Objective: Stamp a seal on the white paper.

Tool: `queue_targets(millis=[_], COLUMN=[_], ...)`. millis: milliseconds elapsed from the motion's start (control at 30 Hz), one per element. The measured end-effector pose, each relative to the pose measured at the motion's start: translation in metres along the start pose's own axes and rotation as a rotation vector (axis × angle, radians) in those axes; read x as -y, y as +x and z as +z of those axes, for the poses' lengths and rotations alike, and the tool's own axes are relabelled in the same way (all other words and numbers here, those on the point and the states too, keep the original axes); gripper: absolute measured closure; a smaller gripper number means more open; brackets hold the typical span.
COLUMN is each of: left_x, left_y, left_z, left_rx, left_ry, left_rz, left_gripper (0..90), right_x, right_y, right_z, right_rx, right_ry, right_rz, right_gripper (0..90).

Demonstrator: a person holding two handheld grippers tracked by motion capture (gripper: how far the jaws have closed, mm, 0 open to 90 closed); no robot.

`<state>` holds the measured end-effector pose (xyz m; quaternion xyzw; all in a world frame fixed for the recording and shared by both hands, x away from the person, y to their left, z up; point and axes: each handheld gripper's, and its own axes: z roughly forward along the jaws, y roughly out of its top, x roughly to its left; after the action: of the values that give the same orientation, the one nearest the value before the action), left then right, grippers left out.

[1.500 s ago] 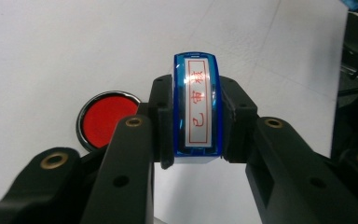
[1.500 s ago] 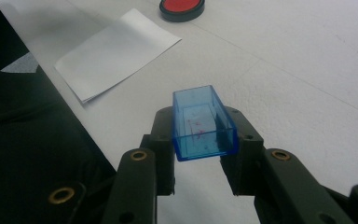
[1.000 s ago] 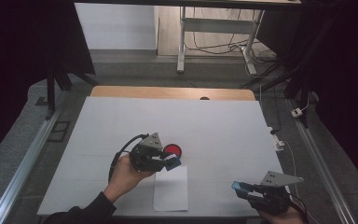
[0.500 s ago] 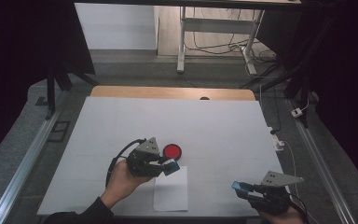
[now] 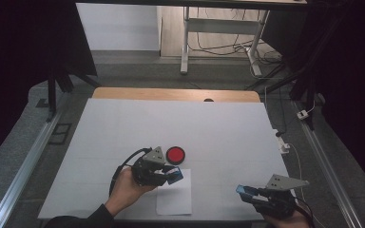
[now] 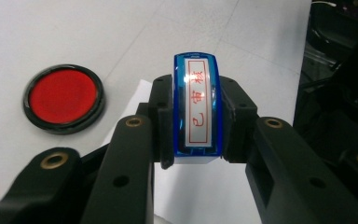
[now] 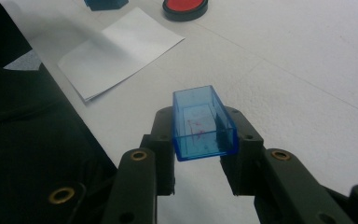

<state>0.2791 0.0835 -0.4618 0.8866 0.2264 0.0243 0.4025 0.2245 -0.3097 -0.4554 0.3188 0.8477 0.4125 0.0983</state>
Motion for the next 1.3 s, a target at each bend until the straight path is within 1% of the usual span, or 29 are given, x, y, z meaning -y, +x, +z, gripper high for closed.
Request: queue_targets(millis=[100,233,533,900,1133,1200,1300], left_x=[0.002,0.005,0.010,0.014,0.016,0.016,0.014], left_y=[-0.001,0.000,-0.001,0.002,0.004,0.003,0.000], left_z=[0.005,0.011,0.023,0.035,0.040,0.041,0.042], left_rx=[-0.011,-0.014,-0.029,-0.045,-0.047,-0.051,-0.066], left_ry=[0.019,0.032,0.068,0.122,0.138,0.138,0.160], left_rz=[0.011,0.005,0.020,0.009,0.004,0.008,0.033], left_gripper=[69.8,69.9,69.9,69.9,70.0,70.0,70.2], right_x=[0.000,0.000,0.000,0.000,0.000,0.000,0.000], right_y=[0.000,0.001,0.001,0.001,0.000,0.000,0.000], right_z=[0.000,0.001,0.001,0.001,0.001,0.001,0.001], right_rx=[-0.002,0.000,-0.001,-0.003,-0.006,-0.007,-0.006], right_ry=[0.000,0.004,0.006,0.006,0.004,0.004,0.004], right_rz=[-0.001,-0.003,-0.005,-0.002,-0.001,0.000,0.000], right_gripper=[68.2,68.2,68.2,68.2,68.2,68.2,68.2])
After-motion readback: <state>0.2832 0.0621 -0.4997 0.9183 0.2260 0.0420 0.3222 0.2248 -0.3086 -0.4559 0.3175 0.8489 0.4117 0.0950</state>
